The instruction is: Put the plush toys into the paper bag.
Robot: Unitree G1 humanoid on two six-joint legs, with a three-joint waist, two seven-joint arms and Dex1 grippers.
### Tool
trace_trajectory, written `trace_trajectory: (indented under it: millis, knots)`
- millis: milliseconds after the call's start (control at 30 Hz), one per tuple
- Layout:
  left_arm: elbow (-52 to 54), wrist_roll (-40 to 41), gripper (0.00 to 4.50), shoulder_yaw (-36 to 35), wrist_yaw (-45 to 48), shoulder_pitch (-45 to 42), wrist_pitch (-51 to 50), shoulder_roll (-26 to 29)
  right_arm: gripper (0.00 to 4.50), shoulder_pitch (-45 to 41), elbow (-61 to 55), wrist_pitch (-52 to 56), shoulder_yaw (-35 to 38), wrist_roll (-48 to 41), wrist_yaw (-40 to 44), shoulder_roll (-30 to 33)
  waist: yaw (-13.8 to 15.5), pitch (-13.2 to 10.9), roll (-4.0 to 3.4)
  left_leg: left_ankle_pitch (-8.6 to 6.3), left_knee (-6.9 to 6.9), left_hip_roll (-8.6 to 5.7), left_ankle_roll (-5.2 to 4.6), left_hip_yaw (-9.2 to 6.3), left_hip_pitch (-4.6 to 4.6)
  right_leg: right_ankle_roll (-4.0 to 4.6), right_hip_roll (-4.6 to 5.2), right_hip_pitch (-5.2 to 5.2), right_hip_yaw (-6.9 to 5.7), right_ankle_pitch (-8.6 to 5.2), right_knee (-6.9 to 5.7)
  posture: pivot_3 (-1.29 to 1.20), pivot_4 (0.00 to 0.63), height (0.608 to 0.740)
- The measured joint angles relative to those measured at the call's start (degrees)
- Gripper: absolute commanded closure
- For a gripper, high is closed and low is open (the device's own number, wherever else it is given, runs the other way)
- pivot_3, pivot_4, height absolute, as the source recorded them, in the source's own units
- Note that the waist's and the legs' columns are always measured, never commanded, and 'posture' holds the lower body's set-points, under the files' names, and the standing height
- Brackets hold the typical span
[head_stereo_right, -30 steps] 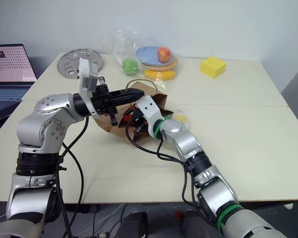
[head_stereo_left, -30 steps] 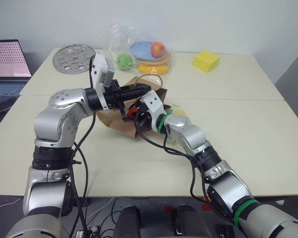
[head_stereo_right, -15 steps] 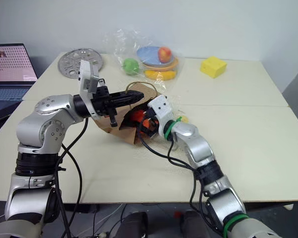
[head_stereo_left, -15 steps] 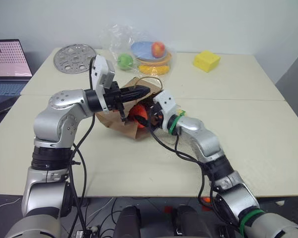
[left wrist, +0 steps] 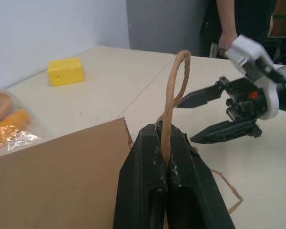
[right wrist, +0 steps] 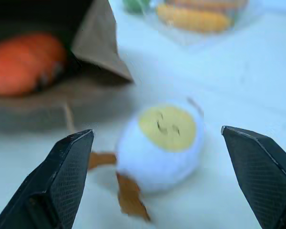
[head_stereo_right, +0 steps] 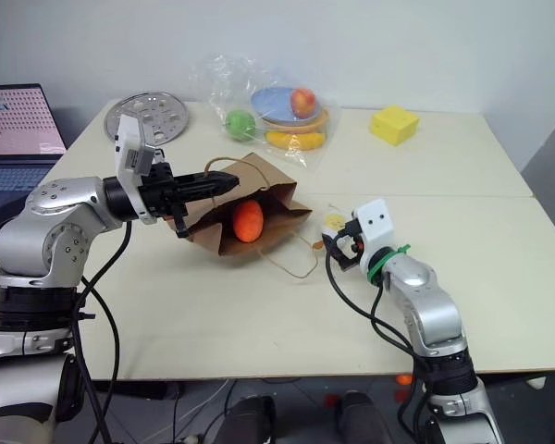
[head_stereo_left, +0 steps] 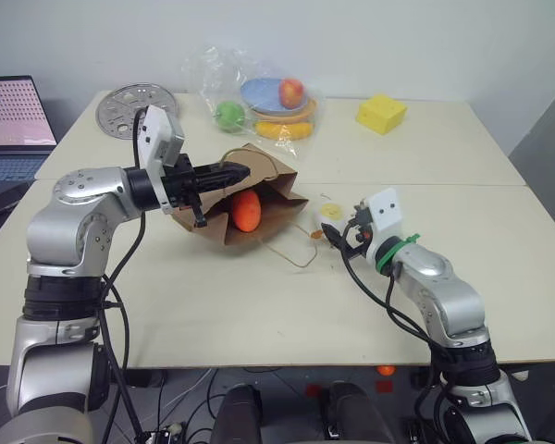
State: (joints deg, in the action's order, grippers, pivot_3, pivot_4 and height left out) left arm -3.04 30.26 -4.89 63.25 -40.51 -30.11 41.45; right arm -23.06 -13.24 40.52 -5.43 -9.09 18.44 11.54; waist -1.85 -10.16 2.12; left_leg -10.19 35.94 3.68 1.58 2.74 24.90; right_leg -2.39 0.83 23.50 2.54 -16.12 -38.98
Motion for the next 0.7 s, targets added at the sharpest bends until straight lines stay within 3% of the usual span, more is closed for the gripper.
trace_trajectory:
  millis: [167, 267, 633, 700]
  knots:
    - [-0.28, -0.02, 4.50, 0.07, 0.04, -0.94, 0.08, -0.03, 0.03, -0.35, 8.42, -3.92, -0.73, 1.47, -2.59, -4.05, 0.01, 0.00, 0.00, 0.00, -0.01, -0.02, 0.00, -0.01, 0.01, -0.01, -0.01, 0.00, -0.01, 0.00, 0.01, 0.00, 0.150, 0.740]
    - [-0.29, -0.03, 4.50, 0.07, 0.02, -0.92, 0.07, 0.02, 0.59, -0.58, 11.79, -6.60, -0.46, 3.17, -3.62, -3.64, 0.09, 0.00, 0.00, 0.00, 0.00, -0.04, 0.00, 0.03, 0.03, -0.01, 0.03, 0.00, 0.01, 0.00, 0.05, 0.00, 0.150, 0.740]
    - [0.41, 0.00, 4.50, 0.07, -0.31, -0.92, -0.18, 0.00, 4.48, -0.46, 13.29, -11.13, -0.02, 5.02, -3.95, -1.62, 0.03, 0.00, 0.00, 0.00, -0.01, -0.01, 0.00, 0.00, 0.02, -0.01, -0.01, 0.00, -0.01, 0.00, 0.02, 0.00, 0.150, 0.740]
    - [0.41, 0.00, 4.50, 0.07, -0.28, -0.92, -0.20, 0.00, 4.48, -0.22, 12.31, -11.14, 1.33, 3.49, -2.94, -1.60, 0.03, 0.00, 0.00, 0.00, -0.01, -0.01, 0.00, 0.00, 0.02, -0.01, -0.01, 0.00, 0.00, 0.00, 0.02, 0.00, 0.150, 0.740]
